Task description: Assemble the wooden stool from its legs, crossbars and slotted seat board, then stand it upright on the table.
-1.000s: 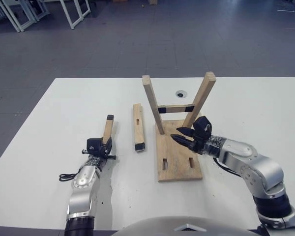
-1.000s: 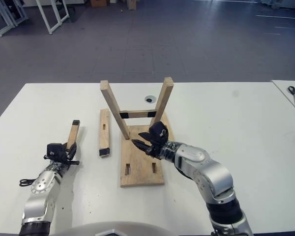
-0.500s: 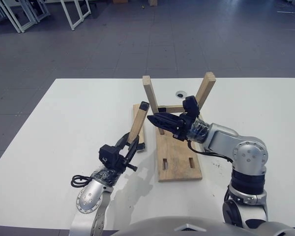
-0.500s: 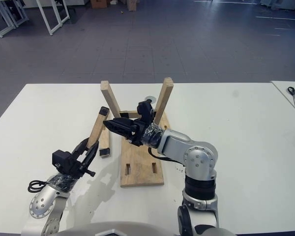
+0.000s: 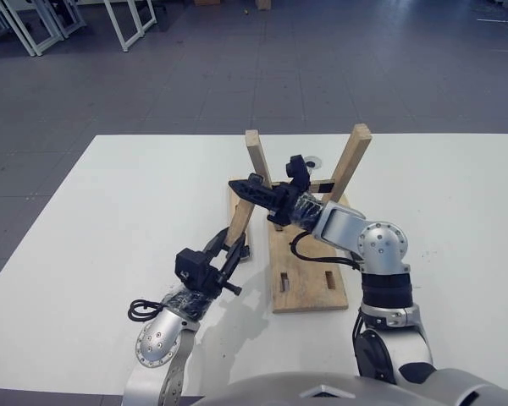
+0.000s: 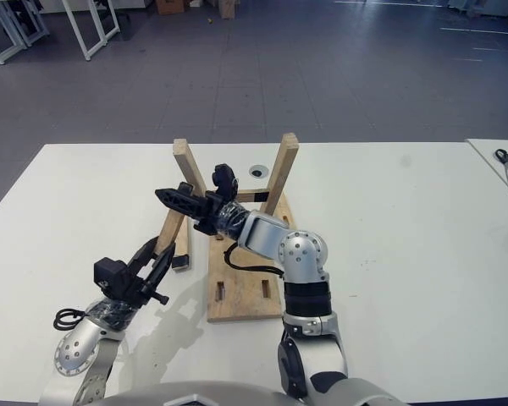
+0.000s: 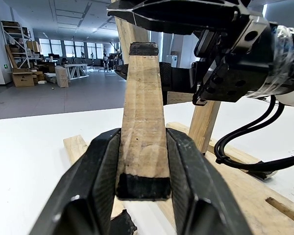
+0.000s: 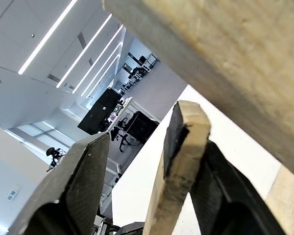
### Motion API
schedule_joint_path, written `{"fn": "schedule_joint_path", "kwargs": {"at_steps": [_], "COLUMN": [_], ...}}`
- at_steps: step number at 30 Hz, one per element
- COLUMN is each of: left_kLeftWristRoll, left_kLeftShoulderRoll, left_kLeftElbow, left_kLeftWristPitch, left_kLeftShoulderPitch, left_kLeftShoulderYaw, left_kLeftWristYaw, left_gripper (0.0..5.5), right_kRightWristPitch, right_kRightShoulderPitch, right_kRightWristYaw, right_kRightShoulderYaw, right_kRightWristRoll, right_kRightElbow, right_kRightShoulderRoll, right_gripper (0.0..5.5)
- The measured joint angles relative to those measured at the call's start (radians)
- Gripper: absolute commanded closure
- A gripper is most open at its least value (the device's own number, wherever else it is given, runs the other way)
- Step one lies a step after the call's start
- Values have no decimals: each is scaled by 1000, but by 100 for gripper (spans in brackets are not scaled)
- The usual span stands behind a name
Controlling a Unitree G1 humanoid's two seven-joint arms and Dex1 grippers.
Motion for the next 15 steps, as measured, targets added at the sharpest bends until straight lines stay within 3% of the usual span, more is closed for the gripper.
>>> {"fn": "schedule_joint_path", "kwargs": {"at_steps": [9,13,15], "left_kLeftWristRoll": [-7,-6,-19], "left_kLeftShoulderRoll": [2,10,14], "left_kLeftElbow": [-4,-3,-3], "left_kLeftWristPitch": [1,4,18], "left_kLeftShoulderPitch": [-5,-5,-7], "left_kLeftShoulderYaw": [-7,-5,-6], "left_kLeftWristYaw": [1,3,0], "left_gripper": [418,418,374], "right_kRightWristPitch": [5,5,5], "right_kRightShoulderPitch": [0,-1,-1], "right_kRightWristYaw": [-40,-48,-54], "right_kRightShoulderYaw": [-57,-55,-54], "right_kRightWristRoll": [61,66,66], "right_kRightElbow": [30,30,30], "right_kRightShoulderRoll": [2,2,2], "right_gripper": [504,505,508]}}
